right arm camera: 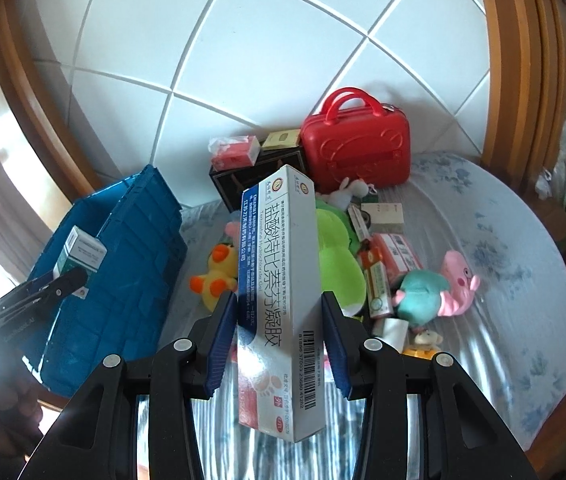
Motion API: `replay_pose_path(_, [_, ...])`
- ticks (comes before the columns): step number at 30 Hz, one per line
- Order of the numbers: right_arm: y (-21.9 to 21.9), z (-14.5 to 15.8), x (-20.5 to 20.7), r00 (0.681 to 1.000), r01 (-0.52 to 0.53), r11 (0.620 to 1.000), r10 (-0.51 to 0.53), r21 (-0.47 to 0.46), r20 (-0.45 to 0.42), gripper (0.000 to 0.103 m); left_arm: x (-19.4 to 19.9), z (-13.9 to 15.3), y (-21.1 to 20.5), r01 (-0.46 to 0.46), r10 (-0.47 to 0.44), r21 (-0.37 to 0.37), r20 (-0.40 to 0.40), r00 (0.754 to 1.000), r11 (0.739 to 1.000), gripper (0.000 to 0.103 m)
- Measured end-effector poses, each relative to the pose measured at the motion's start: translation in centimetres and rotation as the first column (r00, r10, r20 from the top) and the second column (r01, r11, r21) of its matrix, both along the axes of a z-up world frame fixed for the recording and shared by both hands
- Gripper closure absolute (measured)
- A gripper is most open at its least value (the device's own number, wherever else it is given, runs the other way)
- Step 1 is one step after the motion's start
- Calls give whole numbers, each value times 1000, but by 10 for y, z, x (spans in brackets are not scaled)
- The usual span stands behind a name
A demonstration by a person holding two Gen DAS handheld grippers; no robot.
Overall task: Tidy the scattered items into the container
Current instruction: 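Lift both boxes and carry them toward the blue crate, then lower both boxes into the blue crate and open both tools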
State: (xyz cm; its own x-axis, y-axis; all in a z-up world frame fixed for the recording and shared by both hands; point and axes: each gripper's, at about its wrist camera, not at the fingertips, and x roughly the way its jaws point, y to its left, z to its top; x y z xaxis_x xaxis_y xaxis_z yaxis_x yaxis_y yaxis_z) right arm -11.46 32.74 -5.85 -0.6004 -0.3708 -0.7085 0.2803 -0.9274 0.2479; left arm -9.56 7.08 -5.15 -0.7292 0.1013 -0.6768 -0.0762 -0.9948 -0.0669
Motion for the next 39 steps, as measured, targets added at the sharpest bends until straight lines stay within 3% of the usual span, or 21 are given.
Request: replay_pose_path(39, [-225, 16, 9, 978, -201, 979, 202, 18, -53, 62, 1, 17, -210, -156, 158, 55, -40, 987, 986, 61])
